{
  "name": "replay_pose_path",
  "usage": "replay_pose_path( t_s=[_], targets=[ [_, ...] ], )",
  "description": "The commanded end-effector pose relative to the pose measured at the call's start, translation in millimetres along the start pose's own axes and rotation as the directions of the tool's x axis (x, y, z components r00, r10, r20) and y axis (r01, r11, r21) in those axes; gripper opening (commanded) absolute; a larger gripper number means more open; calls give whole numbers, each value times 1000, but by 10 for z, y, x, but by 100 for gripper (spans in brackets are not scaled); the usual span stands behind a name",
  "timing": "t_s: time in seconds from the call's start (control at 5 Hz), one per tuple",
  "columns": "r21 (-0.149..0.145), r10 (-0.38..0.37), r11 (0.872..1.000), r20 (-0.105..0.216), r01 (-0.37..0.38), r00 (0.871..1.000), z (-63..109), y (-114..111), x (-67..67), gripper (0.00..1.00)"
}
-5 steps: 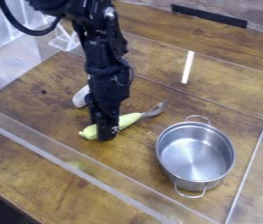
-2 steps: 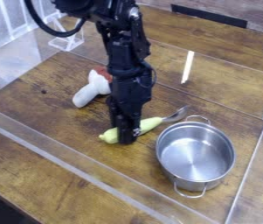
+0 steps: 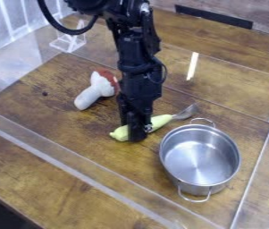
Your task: Move the green spoon to the left
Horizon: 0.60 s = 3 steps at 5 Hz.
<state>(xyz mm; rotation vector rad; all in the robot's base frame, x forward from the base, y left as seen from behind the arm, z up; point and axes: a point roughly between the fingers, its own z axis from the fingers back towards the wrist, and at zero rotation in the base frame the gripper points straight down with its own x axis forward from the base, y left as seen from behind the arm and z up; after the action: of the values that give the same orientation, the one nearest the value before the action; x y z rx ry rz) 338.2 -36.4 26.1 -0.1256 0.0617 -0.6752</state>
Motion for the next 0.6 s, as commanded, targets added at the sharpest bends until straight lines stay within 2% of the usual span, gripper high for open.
replay_pose_path(
  t_s=[0.0,0.2,0.4],
  targets=[
    [24,25,999,49,-26,998,208,-35,-42,0],
    [13,48,999,49,-49,998,214,-80,-98,0],
    [6,34,999,44,-34,998,227,-75,-77,0]
  ],
)
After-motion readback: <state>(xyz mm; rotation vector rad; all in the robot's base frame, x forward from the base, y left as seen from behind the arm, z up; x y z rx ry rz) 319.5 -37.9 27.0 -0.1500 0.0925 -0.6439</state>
